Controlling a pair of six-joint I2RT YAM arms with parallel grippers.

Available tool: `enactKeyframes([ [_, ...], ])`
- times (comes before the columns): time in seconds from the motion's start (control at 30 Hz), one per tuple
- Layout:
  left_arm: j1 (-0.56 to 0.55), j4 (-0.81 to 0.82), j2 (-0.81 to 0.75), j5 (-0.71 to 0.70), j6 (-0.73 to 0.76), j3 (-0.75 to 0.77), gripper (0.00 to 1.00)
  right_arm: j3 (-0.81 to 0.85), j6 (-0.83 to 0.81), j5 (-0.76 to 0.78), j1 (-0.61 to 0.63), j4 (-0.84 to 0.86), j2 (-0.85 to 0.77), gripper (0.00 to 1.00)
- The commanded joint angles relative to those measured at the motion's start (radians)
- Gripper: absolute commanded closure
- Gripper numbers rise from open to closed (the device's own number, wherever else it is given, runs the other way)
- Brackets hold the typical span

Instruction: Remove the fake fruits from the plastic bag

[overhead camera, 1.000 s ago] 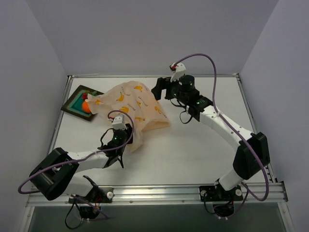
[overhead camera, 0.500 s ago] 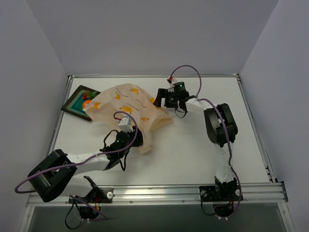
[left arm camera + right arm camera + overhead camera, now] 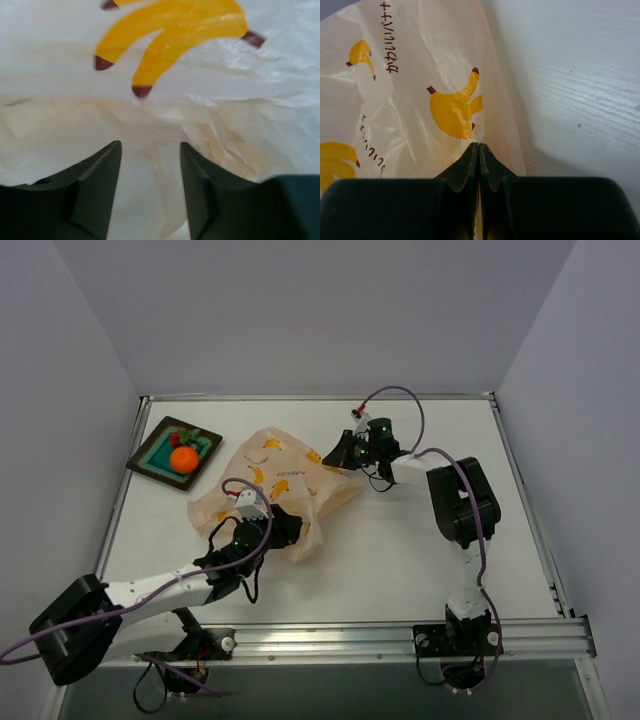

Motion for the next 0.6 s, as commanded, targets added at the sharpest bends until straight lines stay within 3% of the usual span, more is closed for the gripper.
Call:
enactKeyframes([
  [0.0,0.009,-0.158,-0.137,-0.181,-0.03,-0.037,0.49,0.012,-0.056,-0.011,-0.002,-0.005,-0.149,1.0],
  [0.2,0.044,-0.225,-0.205,-0.253,0.01,-0.039,0.41,0.036,-0.142,0.042,0.002,-0.136,-0.252,1.0],
  [0.33,0.16,-0.116,-0.088,-0.11,0.005,-0.016,0.41,0.039,-0.197,0.054,0.02,-0.211,-0.293,1.0],
  [0.57,0.239,0.01,0.134,-0.048,0.039,0.067,0.41,0.044,-0.262,0.131,0.053,-0.276,-0.313,1.0],
])
